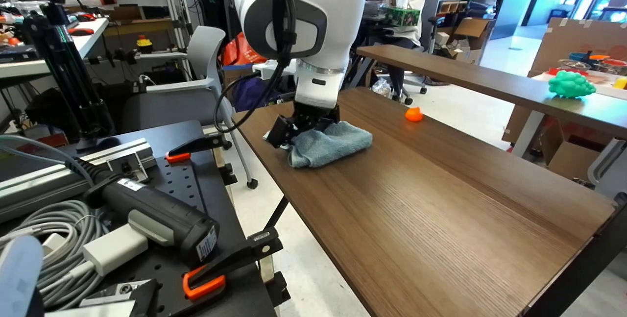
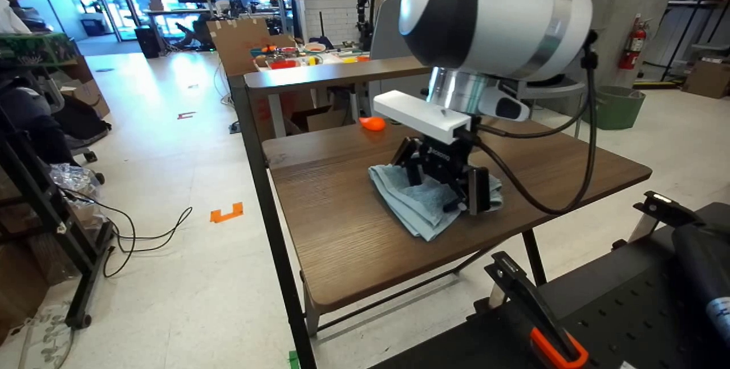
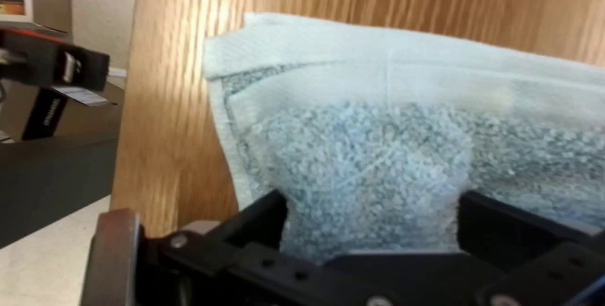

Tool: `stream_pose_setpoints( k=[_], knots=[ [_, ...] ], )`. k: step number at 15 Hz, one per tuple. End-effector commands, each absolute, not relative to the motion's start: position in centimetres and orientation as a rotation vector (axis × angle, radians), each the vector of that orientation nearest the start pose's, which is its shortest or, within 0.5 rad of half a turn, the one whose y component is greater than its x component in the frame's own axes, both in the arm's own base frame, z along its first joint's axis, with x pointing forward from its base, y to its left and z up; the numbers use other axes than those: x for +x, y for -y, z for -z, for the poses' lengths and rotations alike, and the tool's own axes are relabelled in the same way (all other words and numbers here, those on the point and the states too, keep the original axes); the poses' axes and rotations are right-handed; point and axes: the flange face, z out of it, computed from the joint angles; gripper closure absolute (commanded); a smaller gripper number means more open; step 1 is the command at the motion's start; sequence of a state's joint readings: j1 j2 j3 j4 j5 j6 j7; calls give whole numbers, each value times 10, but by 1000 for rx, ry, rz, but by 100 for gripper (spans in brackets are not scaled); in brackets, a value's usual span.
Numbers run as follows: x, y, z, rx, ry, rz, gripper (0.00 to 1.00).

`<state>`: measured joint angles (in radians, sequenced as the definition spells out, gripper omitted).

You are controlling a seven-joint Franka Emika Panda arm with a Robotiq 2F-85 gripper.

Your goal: Wipe the table with the cloth

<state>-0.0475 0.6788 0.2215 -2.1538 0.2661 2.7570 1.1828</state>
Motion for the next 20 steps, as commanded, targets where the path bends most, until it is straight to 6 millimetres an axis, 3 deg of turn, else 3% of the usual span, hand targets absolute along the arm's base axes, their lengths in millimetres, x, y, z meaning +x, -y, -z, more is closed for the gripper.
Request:
stream_pose_setpoints(
  k=[1,4,6,10,15,20],
  knots=[
    [539,-132,-61,-2527,-1738,-527,0],
    [541,-159,-56,-2661,-1739,-659,0],
    [555,-167,-56,-2704,-1791,-718,0],
    [602,-158,-71,-2609,-1937,-774,0],
    [648,-110,-77,-2439,-2062,-846,0],
    [652,-22,-75,-2295,-2184,-904,0]
  ],
)
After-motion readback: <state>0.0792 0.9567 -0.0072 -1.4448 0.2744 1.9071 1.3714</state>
